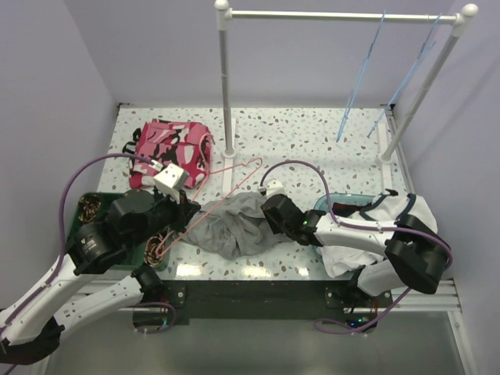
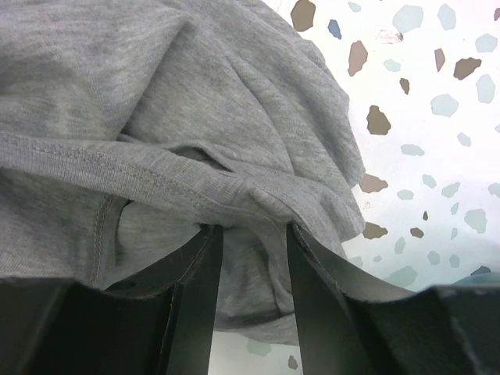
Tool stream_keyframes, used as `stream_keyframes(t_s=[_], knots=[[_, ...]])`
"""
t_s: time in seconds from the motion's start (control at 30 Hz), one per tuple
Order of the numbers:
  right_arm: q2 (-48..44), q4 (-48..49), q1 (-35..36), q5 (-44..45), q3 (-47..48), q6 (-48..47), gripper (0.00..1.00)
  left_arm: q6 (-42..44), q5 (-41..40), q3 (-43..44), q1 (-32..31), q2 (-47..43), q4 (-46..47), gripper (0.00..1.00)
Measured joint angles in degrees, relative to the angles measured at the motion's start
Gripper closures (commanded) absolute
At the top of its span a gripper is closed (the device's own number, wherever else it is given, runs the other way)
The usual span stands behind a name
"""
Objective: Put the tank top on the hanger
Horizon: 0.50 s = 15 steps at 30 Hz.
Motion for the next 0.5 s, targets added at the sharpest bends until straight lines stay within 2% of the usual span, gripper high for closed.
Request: stream_keyframes(t_s=[0.1,0.2,0.3,0.33,0.4,0.5], knots=[[0.7,0.1,0.0,0.0,0.4,0.0,0.60,0.0,0.7,0.0,0.0,-0.1,-0.1,1.00],[2.1,0.1,0.0,0.0,1.0,0.0,0.69,0.0,1.2,0.0,0.0,-0.4,-0.1,1.00],[4.1,0.1,0.0,0.1,2.2,0.0,0.93,0.0,1.9,0.0,0.0,-0.7,-0.2,1.00],[4.3,0.1,0.0,0.2,2.4,0.0,0.96,0.0,2.1,0.0,0.0,-0.7,-0.3,1.00],[4.3,-0.3,0.0,0.5,2.8,0.6,1.00,0.0,2.6,0.0,0.0,-0.7,-0.9,1.00],[3.4,-2.8,0.0,1.2,3.9,1.6,1.00,0.0,3.7,0.0,0.0,-0.7,-1.7,1.00]])
